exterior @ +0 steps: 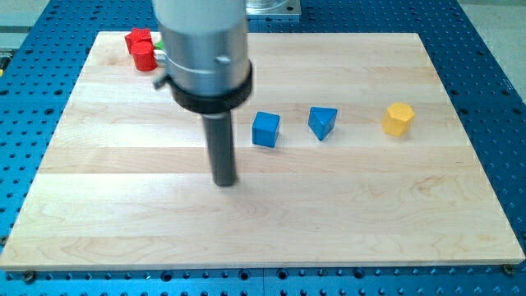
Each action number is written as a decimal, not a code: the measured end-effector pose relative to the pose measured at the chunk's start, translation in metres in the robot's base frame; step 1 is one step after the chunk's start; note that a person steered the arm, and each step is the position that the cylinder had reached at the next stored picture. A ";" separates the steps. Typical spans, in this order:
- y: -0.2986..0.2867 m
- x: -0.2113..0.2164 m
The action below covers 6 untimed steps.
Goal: Place your hand at the top center
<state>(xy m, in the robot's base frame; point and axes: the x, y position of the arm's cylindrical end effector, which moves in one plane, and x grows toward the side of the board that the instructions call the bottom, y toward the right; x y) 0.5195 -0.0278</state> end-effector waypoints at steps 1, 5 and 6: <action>0.023 -0.038; -0.043 -0.194; -0.044 -0.210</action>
